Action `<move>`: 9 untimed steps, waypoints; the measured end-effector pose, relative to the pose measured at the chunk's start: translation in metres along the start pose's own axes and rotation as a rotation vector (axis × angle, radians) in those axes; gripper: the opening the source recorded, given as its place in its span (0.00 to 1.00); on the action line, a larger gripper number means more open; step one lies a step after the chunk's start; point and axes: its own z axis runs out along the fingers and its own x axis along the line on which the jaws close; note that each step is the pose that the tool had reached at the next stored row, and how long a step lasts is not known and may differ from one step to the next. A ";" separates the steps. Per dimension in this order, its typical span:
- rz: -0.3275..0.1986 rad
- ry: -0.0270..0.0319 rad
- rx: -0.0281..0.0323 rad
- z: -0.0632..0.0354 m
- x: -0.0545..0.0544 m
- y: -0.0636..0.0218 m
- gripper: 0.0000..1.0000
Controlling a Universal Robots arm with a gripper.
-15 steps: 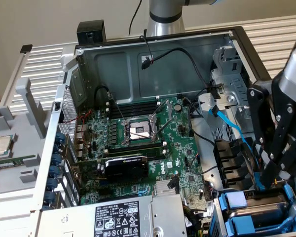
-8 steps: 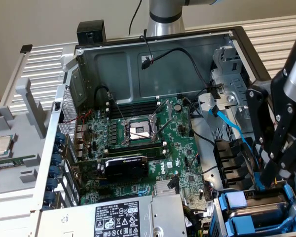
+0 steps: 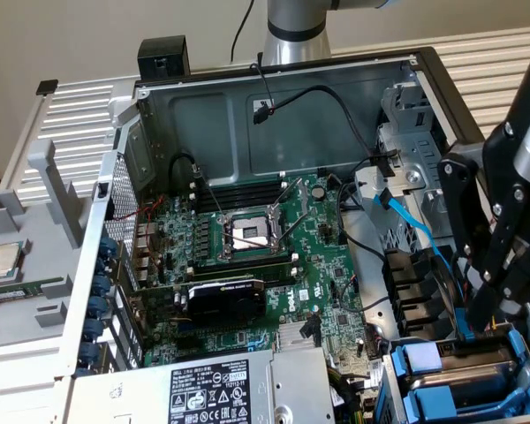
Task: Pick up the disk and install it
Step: 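Insert the second disk wire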
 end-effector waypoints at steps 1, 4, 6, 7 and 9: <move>-0.010 0.0015 -0.0003 -0.0001 0.000 -0.0002 0.11; -0.039 0.0054 -0.0007 0.0000 -0.001 -0.0008 0.11; -0.057 0.0077 -0.0012 0.0000 -0.001 -0.0010 0.11; -0.069 0.0089 -0.0019 0.0000 -0.001 -0.0011 0.11; -0.096 0.0116 -0.0035 0.0000 -0.001 -0.0012 0.11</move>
